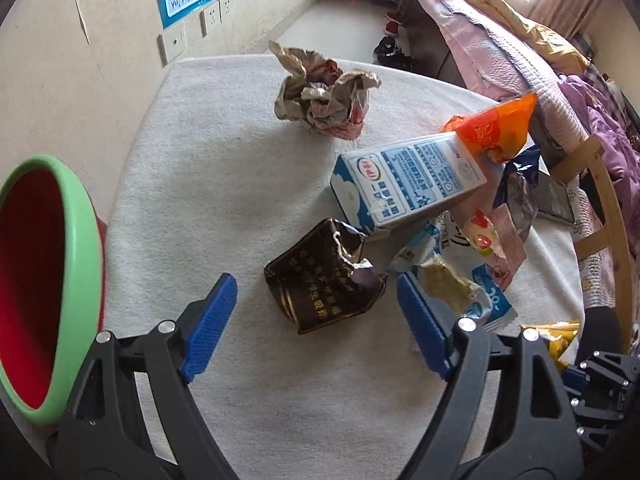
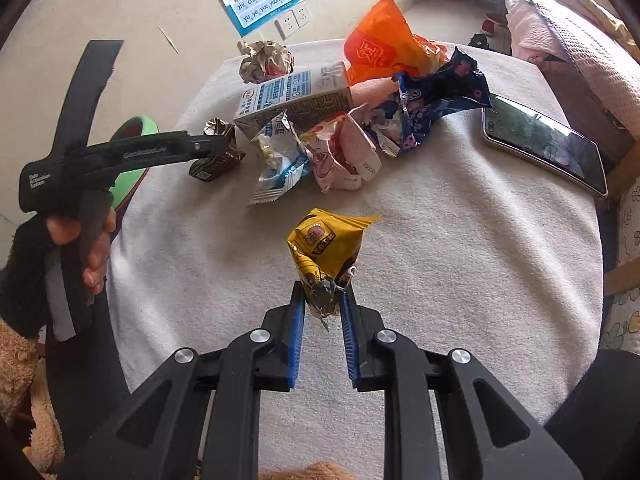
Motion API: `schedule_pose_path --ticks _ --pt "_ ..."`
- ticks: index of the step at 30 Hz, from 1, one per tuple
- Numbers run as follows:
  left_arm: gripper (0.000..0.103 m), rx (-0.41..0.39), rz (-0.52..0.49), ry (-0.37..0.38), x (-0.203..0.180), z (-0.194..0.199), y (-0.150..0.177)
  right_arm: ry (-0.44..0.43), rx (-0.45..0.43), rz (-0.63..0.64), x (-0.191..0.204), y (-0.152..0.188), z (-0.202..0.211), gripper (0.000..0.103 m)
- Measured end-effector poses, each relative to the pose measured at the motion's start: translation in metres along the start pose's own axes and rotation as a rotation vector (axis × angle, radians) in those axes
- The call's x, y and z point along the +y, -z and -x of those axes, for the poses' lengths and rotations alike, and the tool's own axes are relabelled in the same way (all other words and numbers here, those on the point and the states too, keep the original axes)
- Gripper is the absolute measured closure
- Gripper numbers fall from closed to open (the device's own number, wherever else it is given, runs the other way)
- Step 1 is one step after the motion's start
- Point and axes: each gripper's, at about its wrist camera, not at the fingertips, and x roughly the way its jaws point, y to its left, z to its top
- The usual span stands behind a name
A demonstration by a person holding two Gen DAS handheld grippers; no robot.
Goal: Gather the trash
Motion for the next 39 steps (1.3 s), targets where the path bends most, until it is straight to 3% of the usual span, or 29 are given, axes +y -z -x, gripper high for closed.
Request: schedule_pose_path --ticks 1,3,10,13,21,33,39 --pt "0.024 0.017 0.017 0.014 0.002 -0.005 -0.001 0.0 0.001 0.001 0.0 0.001 0.0 0.085" --pt "0.038 0.055 0.04 0.035 0.003 -0.015 0.001 0.003 0.001 0.002 0.001 0.0 -0.002 0.085" --pt "0.039 -0.003 0.088 0.037 0.008 0.009 0.019 0.002 -0.001 0.019 0.005 0.001 -0.005 0.085" --pt "0.039 -0.023 0.111 0.005 0.014 0.026 0.036 -0.001 -0.001 0.035 0.009 -0.001 -0.008 0.085" --pt "0.038 -0.004 0.163 -0.054 0.029 0.044 0.071 -0.004 0.008 0.104 0.026 -0.014 -0.027 0.083" --pt "0.038 0.032 0.183 -0.048 0.034 0.037 0.081 -0.022 -0.014 0.086 0.031 -0.022 -0.032 0.052" --pt "0.038 0.047 0.188 -0.053 0.034 0.032 0.08 -0.039 0.016 0.055 0.027 -0.028 -0.045 0.051"
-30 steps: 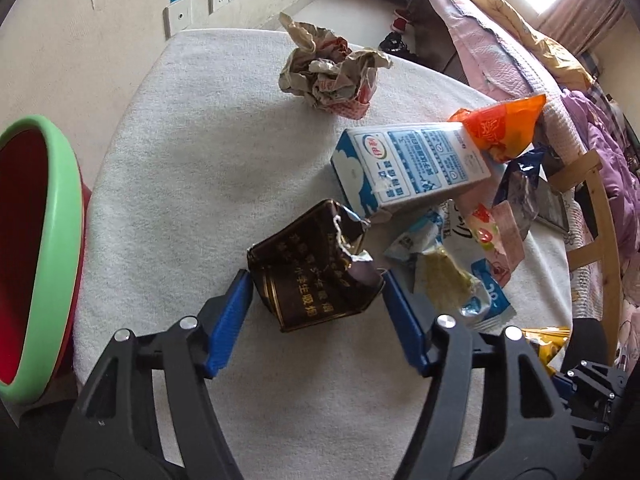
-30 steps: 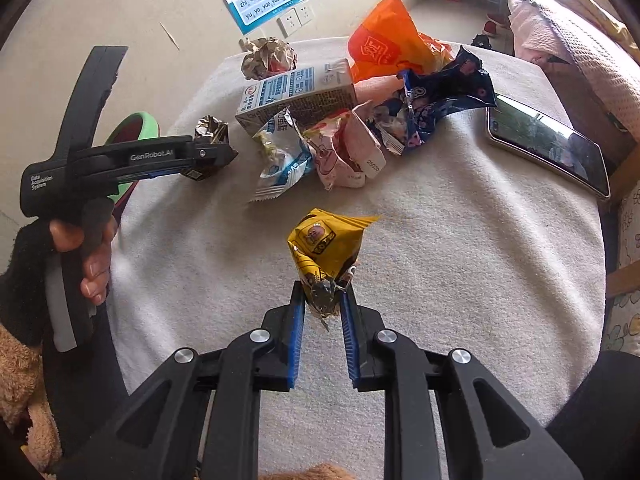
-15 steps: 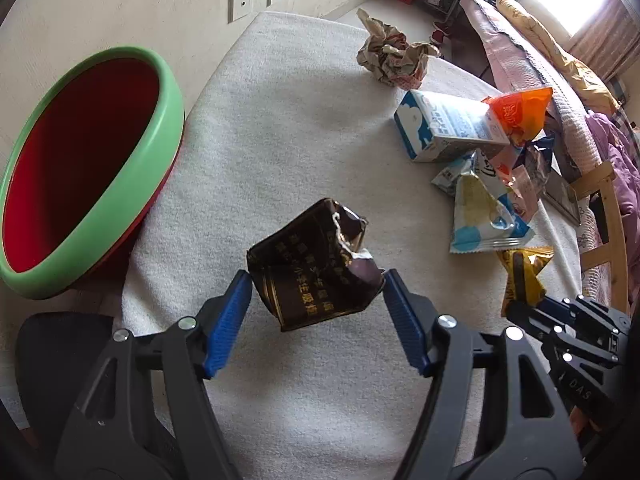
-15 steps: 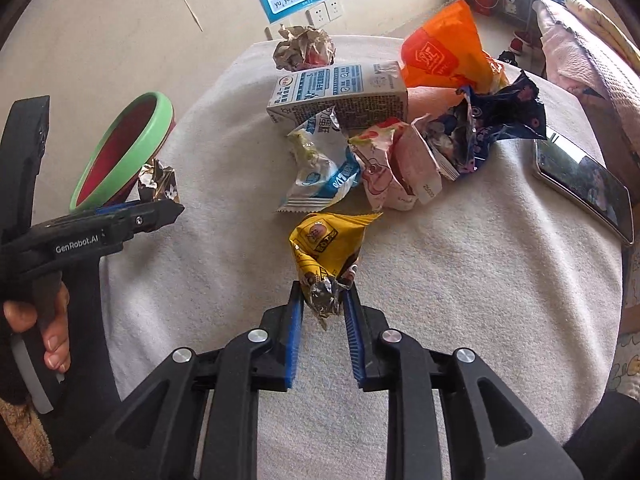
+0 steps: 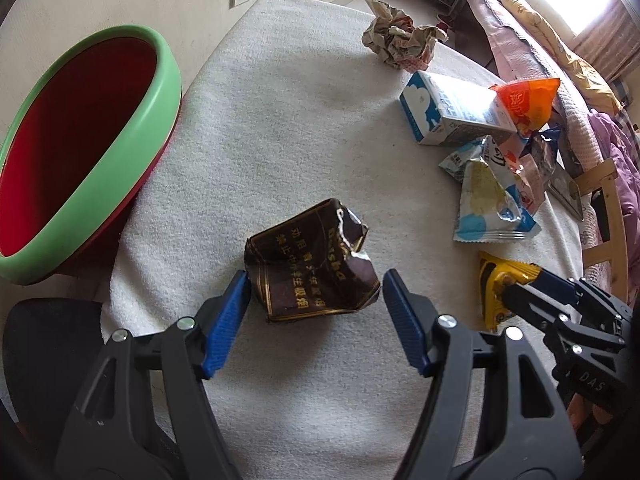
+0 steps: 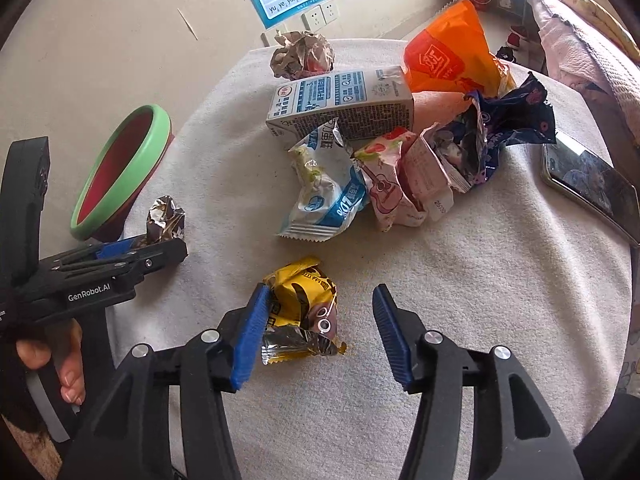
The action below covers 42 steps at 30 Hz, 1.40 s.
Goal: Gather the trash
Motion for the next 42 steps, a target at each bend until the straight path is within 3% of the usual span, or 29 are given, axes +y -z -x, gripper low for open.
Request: schedule_pose_path --ticks 1,3,6,22,42 --pt "0.038 0.001 0.002 0.0 0.0 0.0 0.0 -0.009 0.005 -0.006 0.0 0.0 -0.002 0.052" --pt "0.042 -0.002 0.004 0.002 0.001 0.0 0.0 -0.018 0.013 0.0 0.002 0.0 -0.002 0.07" --pt "0.051 -0.009 0.003 0.015 0.001 0.001 0.0 -0.018 0.001 0.01 0.005 0.001 0.001 0.073" --pt "0.051 -0.091 0.028 0.007 0.008 0.025 -0.003 -0.059 -0.076 0.052 0.027 -0.011 0.026 0.075" --pt "0.051 -0.131 0.124 -0.004 0.037 0.042 -0.007 -0.109 -0.087 0.136 0.064 -0.023 0.023 0.074"
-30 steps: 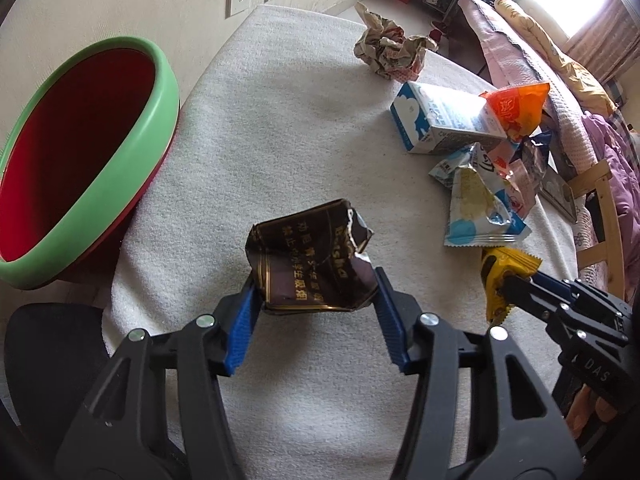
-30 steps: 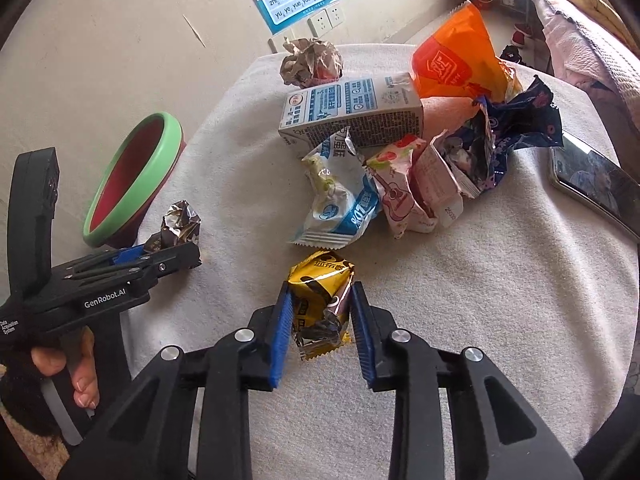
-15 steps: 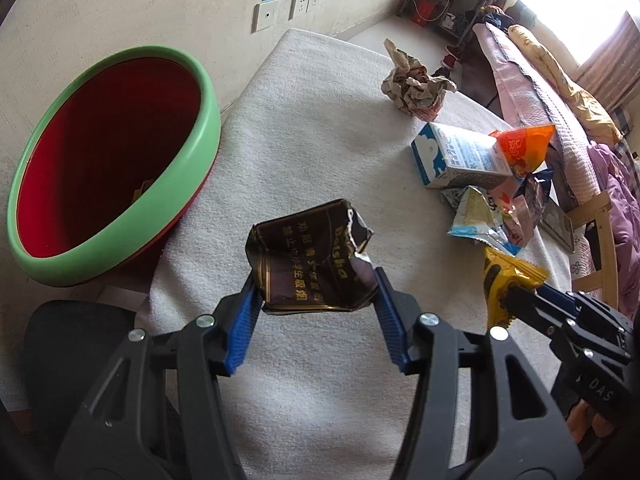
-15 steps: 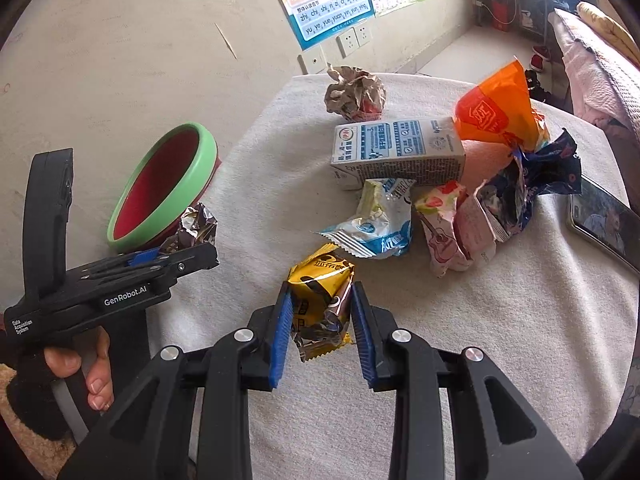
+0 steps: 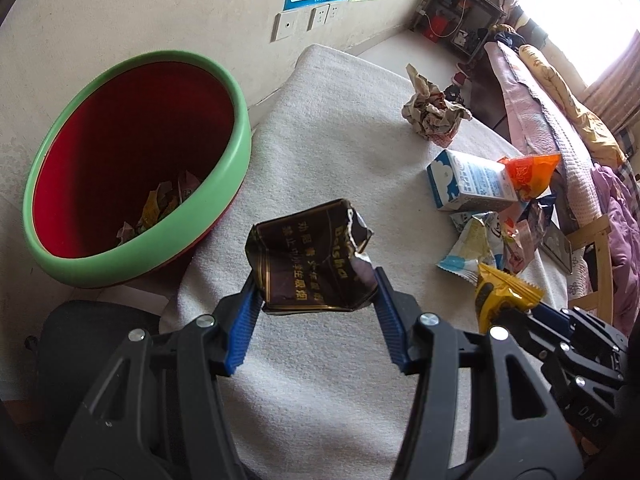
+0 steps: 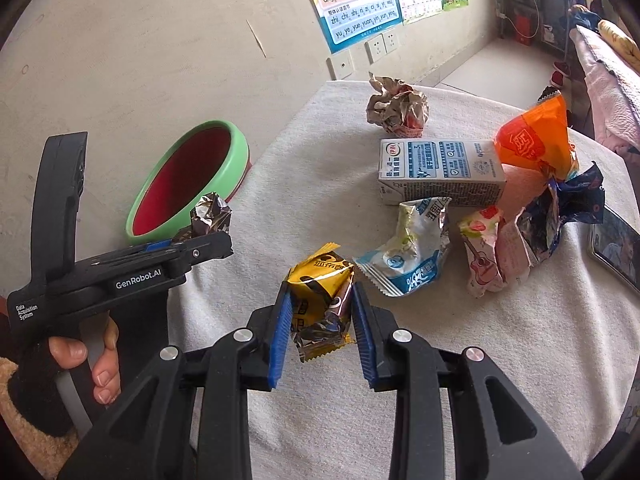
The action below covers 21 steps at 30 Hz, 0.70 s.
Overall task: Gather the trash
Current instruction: 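Carry the brown wrapper and yellow wrapper over the red bucket with both grippers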
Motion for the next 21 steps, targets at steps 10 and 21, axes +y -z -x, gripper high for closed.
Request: schedule_pose_path --ticks 10,21 --pt "0.051 0.007 0.01 -0.001 0.0035 -0.0015 0.0012 -0.004 0.008 0.007 0.0023 0.002 -0.0034 0.074" --pt "0.051 0.015 0.009 -0.004 0.0034 -0.0029 0.0012 -0.006 0.019 0.002 0.0013 0.005 -0.0057 0.073"
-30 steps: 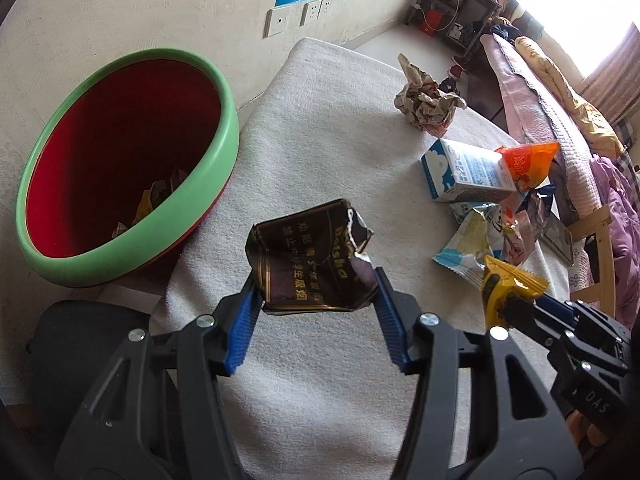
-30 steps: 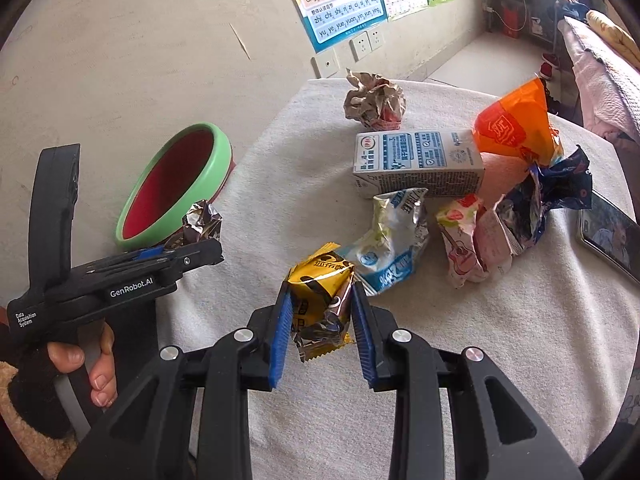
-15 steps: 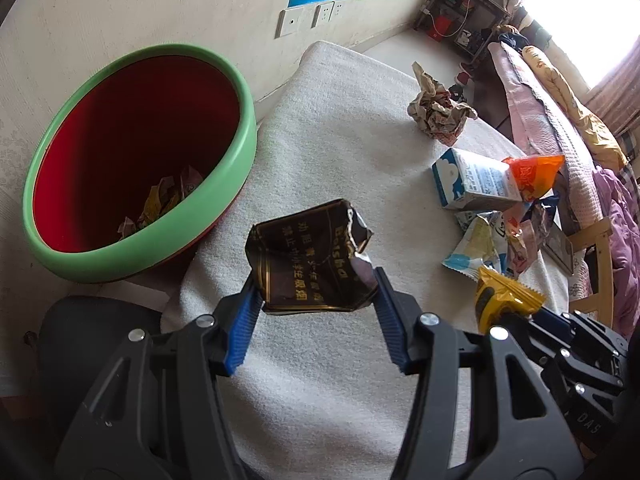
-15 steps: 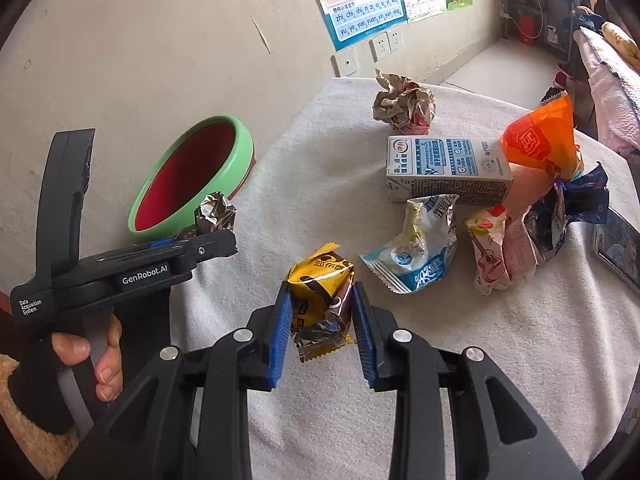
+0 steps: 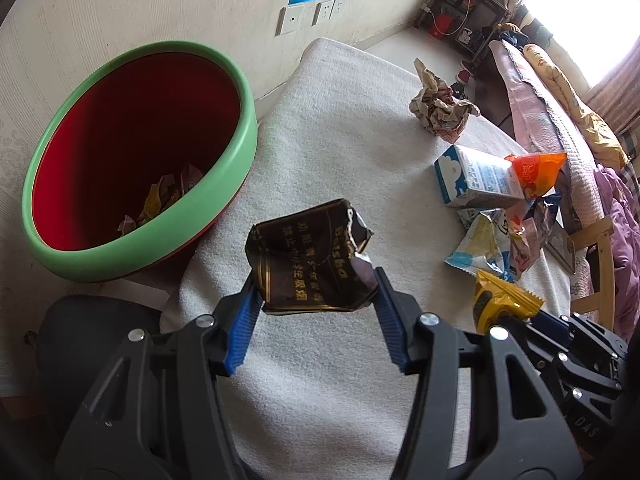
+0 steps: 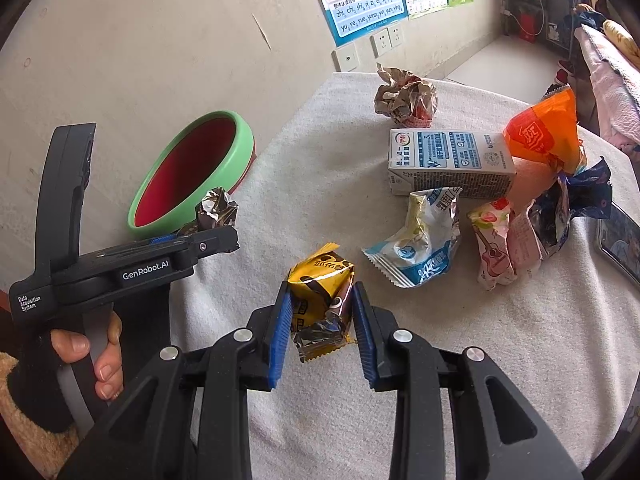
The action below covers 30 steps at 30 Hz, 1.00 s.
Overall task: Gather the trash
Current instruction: 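Carry the brown wrapper and yellow wrapper over the red bucket with both grippers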
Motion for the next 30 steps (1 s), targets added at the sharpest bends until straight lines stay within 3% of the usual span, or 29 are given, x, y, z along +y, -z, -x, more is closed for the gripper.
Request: schedule_pose_path --ticks 11,18,30 --pt "0.051 -0.004 -0.004 0.0 0.0 0.0 -0.001 0.0 0.005 0.006 0.003 -0.001 -0.002 0.073" --pt "0.051 -0.073 0.008 -0.011 0.003 0.016 -0.008 -0.009 0.0 0.026 0.009 -0.005 -0.003 0.073" --pt "0.051 -0.097 0.041 -0.02 0.015 0.024 -0.011 -0.029 -0.003 0.08 0.03 -0.014 -0.006 0.073"
